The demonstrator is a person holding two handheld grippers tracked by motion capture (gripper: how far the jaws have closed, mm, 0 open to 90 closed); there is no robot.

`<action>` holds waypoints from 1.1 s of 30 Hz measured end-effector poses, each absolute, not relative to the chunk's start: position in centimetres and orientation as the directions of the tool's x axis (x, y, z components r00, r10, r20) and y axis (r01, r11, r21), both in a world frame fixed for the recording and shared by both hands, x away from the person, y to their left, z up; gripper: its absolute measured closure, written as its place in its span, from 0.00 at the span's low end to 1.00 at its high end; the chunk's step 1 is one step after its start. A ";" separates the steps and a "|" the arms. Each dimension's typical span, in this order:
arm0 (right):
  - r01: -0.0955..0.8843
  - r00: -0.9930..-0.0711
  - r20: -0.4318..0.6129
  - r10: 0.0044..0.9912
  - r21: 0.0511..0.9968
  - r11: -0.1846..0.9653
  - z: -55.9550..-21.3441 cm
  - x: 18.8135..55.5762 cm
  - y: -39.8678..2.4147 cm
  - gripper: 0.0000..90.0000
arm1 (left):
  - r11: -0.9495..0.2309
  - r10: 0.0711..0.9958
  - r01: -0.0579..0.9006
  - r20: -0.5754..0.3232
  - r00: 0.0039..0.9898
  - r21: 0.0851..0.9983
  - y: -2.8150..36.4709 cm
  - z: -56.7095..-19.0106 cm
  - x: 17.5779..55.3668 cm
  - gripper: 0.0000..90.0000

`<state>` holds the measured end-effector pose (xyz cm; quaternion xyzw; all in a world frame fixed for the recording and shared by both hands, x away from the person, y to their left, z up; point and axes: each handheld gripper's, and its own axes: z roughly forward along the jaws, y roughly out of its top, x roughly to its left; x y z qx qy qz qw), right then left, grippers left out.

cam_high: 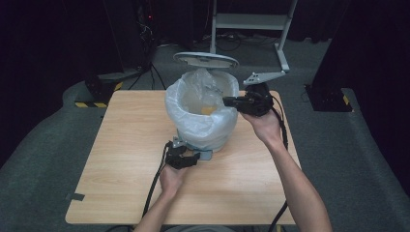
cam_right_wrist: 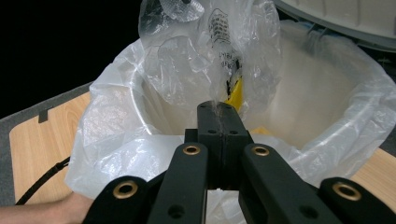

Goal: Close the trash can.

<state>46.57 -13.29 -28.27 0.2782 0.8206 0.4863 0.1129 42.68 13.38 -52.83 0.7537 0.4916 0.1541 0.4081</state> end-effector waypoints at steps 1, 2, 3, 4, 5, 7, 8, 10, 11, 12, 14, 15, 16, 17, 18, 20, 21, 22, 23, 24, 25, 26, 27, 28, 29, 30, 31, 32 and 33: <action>0.346 -0.821 0.084 0.565 0.861 0.374 -28.3 46.7 -13.2 0.99 | -0.184 0.866 0.615 -0.169 0.470 0.767 13.4 -52.8 42.7 0.33; 0.349 -0.819 0.088 0.566 0.860 0.372 -28.4 46.8 -13.2 0.98 | -0.184 0.867 0.615 -0.168 0.469 0.767 13.4 -52.8 42.7 0.33; 0.350 -0.818 0.089 0.569 0.861 0.369 -28.4 46.8 -13.1 0.93 | -0.184 0.867 0.615 -0.168 0.469 0.767 13.4 -52.8 42.7 0.33; 0.342 -0.820 0.089 0.566 0.868 0.359 -28.4 46.9 -13.2 0.84 | -0.184 0.867 0.615 -0.168 0.469 0.767 13.4 -52.8 42.7 0.33; 0.335 -0.820 0.088 0.565 0.875 0.349 -28.4 46.9 -13.2 0.76 | -0.184 0.867 0.615 -0.169 0.469 0.767 13.4 -52.8 42.7 0.33; 0.330 -0.813 0.084 0.576 0.881 0.338 -28.4 46.8 -13.3 0.67 | -0.184 0.867 0.615 -0.168 0.470 0.767 13.4 -52.8 42.7 0.33; 0.322 -0.812 0.076 0.579 0.885 0.336 -28.4 46.8 -13.4 0.64 | -0.184 0.867 0.615 -0.168 0.470 0.767 13.4 -52.8 42.7 0.33; 0.313 -0.808 0.068 0.585 0.891 0.329 -28.4 46.6 -13.5 0.60 | -0.184 0.867 0.615 -0.168 0.470 0.767 13.4 -52.8 42.7 0.33; 0.309 -0.807 0.065 0.587 0.894 0.326 -28.4 46.5 -13.5 0.59 | -0.185 0.867 0.615 -0.168 0.470 0.767 13.4 -52.8 42.7 0.33; 0.311 -0.804 0.067 0.591 0.895 0.321 -28.4 46.4 -13.6 0.58 | -0.184 0.867 0.615 -0.168 0.470 0.767 13.4 -52.8 42.7 0.33; 0.307 -0.803 0.065 0.592 0.897 0.319 -28.4 46.3 -13.7 0.56 | -0.184 0.867 0.615 -0.168 0.470 0.767 13.4 -52.8 42.7 0.33; 0.309 -0.802 0.066 0.594 0.897 0.318 -28.5 46.3 -13.8 0.56 | -0.184 0.867 0.615 -0.168 0.470 0.767 13.4 -52.8 42.7 0.33; 0.308 -0.802 0.066 0.594 0.897 0.316 -28.5 46.3 -13.9 0.56 | -0.185 0.867 0.615 -0.168 0.470 0.767 13.4 -52.8 42.7 0.33; 0.307 -0.801 0.065 0.594 0.898 0.315 -28.5 46.3 -13.9 0.55 | -0.185 0.867 0.615 -0.168 0.470 0.767 13.4 -52.8 42.7 0.33; 0.309 -0.800 0.068 0.597 0.899 0.311 -28.6 46.2 -14.0 0.55 | -0.185 0.867 0.615 -0.168 0.470 0.767 13.4 -52.8 42.7 0.33; 0.310 -0.799 0.073 0.597 0.901 0.304 -28.6 46.2 -14.1 0.54 | -0.185 0.867 0.615 -0.168 0.470 0.767 13.4 -52.8 42.7 0.33; 0.309 -0.799 0.073 0.597 0.901 0.303 -28.6 46.1 -14.2 0.54 | -0.185 0.866 0.615 -0.168 0.470 0.767 13.4 -52.8 42.7 0.33; 0.309 -0.799 0.075 0.596 0.902 0.302 -28.6 46.1 -14.2 0.54 | -0.185 0.866 0.615 -0.168 0.470 0.767 13.4 -52.8 42.7 0.33; 0.305 -0.800 0.073 0.595 0.904 0.299 -28.6 46.0 -14.3 0.54 | -0.185 0.867 0.615 -0.168 0.470 0.767 13.4 -52.8 42.7 0.33; 0.306 -0.799 0.075 0.596 0.904 0.297 -28.6 45.9 -14.3 0.54 | -0.185 0.866 0.615 -0.168 0.470 0.767 13.4 -52.8 42.7 0.33; 0.303 -0.800 0.073 0.596 0.906 0.296 -28.7 45.9 -14.4 0.54 | -0.184 0.866 0.615 -0.168 0.470 0.767 13.4 -52.8 42.7 0.33; 0.307 -0.798 0.076 0.598 0.905 0.294 -28.7 45.8 -14.5 0.54 | -0.185 0.866 0.615 -0.168 0.470 0.767 13.4 -52.8 42.7 0.33; 0.306 -0.797 0.076 0.599 0.906 0.292 -28.7 45.8 -14.5 0.54 | -0.184 0.866 0.615 -0.168 0.470 0.767 13.4 -52.8 42.7 0.34; 0.308 -0.795 0.079 0.601 0.907 0.288 -28.8 45.8 -14.6 0.54 | -0.185 0.866 0.615 -0.168 0.470 0.767 13.4 -52.8 42.7 0.34; 0.310 -0.794 0.081 0.602 0.906 0.288 -28.8 45.8 -14.7 0.54 | -0.184 0.866 0.615 -0.169 0.470 0.767 13.4 -52.8 42.7 0.34; 0.311 -0.794 0.081 0.603 0.906 0.287 -28.9 45.8 -14.8 0.54 | -0.184 0.866 0.615 -0.169 0.470 0.767 13.4 -52.8 42.7 0.34; 0.311 -0.793 0.083 0.604 0.907 0.284 -28.9 45.7 -14.9 0.54 | -0.184 0.866 0.615 -0.169 0.470 0.767 13.4 -52.8 42.7 0.34; 0.306 -0.793 0.080 0.604 0.909 0.281 -28.9 45.7 -15.0 0.54 | -0.184 0.866 0.615 -0.169 0.470 0.767 13.4 -52.8 42.7 0.34; 0.306 -0.793 0.081 0.604 0.910 0.279 -28.9 45.6 -15.1 0.54 | -0.184 0.866 0.615 -0.169 0.470 0.767 13.4 -52.8 42.7 0.34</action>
